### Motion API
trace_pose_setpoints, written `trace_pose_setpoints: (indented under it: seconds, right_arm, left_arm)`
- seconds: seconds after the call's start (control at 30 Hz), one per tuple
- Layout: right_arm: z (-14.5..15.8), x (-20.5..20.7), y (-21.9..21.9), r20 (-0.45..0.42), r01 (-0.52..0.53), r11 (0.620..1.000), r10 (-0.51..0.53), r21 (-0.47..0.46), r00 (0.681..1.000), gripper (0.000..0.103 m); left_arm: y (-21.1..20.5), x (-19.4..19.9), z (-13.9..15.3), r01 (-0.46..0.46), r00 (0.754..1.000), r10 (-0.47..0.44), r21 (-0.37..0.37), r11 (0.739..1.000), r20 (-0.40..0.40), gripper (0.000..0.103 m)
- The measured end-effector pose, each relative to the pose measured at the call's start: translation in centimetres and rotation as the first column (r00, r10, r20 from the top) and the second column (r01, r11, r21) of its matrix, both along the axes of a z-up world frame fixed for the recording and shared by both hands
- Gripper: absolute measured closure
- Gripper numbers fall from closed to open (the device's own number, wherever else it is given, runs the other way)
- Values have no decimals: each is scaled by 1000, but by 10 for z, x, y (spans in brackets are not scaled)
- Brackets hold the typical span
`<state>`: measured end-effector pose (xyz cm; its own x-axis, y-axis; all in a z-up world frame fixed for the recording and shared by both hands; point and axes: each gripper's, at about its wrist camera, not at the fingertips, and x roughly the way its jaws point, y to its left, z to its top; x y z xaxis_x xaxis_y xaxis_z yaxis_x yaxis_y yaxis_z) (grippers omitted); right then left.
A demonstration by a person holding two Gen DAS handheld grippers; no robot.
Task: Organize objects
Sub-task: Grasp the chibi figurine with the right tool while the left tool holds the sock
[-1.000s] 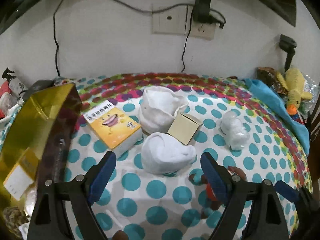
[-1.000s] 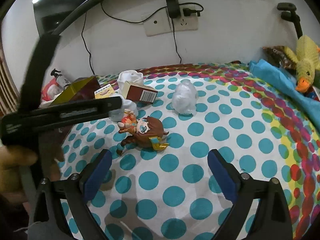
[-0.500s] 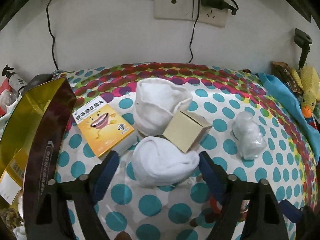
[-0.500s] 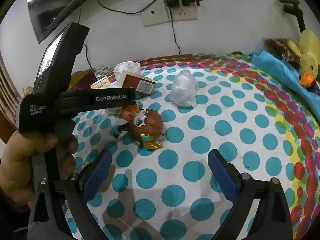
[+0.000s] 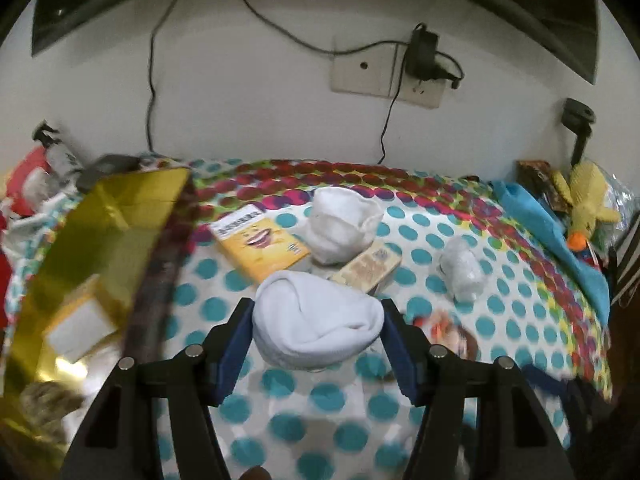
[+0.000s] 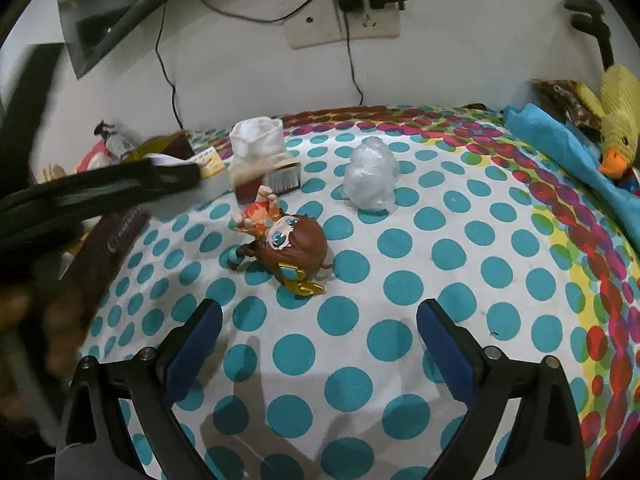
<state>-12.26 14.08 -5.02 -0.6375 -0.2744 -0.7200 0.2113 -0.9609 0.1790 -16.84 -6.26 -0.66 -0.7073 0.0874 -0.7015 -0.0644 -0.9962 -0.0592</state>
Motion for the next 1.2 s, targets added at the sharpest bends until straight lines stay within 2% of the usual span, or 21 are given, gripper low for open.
trace_pose_setpoints:
  seconds: [0.1,0.23,0.3,0.33,0.4,0.47,0.67,0.73,0.83,0.9,0.97,1.03,1.1,1.13,1.2]
  right_arm:
    - [2,-8,-10,-1,-37,998,37,52,999,5]
    - [10,-26,-25,-39,-132,984,138,123,990,6]
    - [14,-36,-32,-71,-198,967,212,161,975,6]
    - [13,-41,-36,-70,-234,956,250,175,966,9]
    - [4,-52,-42,-50,-270,934,289,235,956,27]
    - [2,-59,-42,-25,-300,934,311,196,950,50]
    - [-2,-62,-48,-3,-314,928,321,202,947,53]
    - [1,-57,-47,-25,-313,927,325,207,946,64]
    - [8,-45,-50,-84,-316,919,343,237,935,64]
    - [6,-46,-55,-74,-327,910,355,254,932,64]
    - [-1,-54,-58,-13,-354,902,369,245,930,62]
    - [-3,-60,-54,10,-359,909,365,213,931,59]
    - [-9,-68,-54,51,-367,911,364,188,930,38]
    - [-10,-71,-55,62,-373,910,367,180,928,7]
    - [-15,-74,-65,91,-412,889,402,200,911,5]
  left_arm:
    - [-7,29,2,-29,999,26,-69,997,-38,40]
    - [-21,55,-2,-29,999,26,-46,999,-47,40]
    - [-29,68,-2,-25,998,23,-34,999,-57,39]
    - [-34,71,-1,-32,998,31,-19,999,-53,39]
    - [-41,74,-1,-33,999,34,21,999,-43,39]
    - [-45,74,0,-35,998,36,22,999,-53,39]
    - [-51,74,-4,-40,998,42,42,998,-39,39]
    - [-53,75,-2,-46,997,48,46,998,-54,39]
    - [-58,75,0,-58,996,61,50,997,-57,39]
    - [-60,75,0,-69,996,72,53,996,-56,39]
    - [-59,75,0,-71,996,74,52,996,-56,39]
    - [-58,75,0,-54,997,57,51,997,-57,39]
    - [-54,76,0,-44,997,47,45,998,-62,39]
    - [-52,76,-1,-38,997,41,46,998,-61,39]
    - [-51,76,-2,-34,998,37,44,998,-60,39]
